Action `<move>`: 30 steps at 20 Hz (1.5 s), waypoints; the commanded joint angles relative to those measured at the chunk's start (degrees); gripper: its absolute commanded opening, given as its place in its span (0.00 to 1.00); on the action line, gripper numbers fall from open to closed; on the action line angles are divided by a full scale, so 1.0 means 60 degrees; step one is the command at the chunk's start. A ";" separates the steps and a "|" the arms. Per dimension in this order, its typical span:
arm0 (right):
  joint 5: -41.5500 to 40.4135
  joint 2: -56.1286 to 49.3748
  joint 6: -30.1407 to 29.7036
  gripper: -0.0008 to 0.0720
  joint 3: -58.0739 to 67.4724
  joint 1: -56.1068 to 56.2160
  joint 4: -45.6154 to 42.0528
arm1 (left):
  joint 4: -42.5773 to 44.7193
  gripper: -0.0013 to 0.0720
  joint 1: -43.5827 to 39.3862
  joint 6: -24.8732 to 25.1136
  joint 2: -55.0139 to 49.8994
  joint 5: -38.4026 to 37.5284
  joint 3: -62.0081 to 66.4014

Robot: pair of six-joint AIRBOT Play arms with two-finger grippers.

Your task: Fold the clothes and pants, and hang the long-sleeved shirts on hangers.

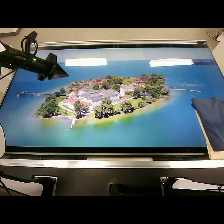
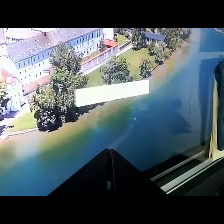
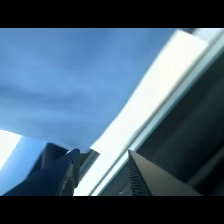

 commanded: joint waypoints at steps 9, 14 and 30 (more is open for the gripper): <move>-0.3224 0.1468 -0.3541 0.04 -0.0029 0.2590 0.6364 | 0.3209 0.04 0.0004 0.1453 0.0656 0.1129 0.0004; -0.5191 0.2120 -0.4291 0.04 -0.0022 0.7053 0.6371 | 0.3297 0.04 0.0131 0.1993 0.1563 0.1789 0.0004; -0.5989 0.2976 -0.4022 0.05 -0.0022 1.0415 0.6634 | 0.3351 0.04 0.0197 0.1993 0.2313 0.1738 0.0000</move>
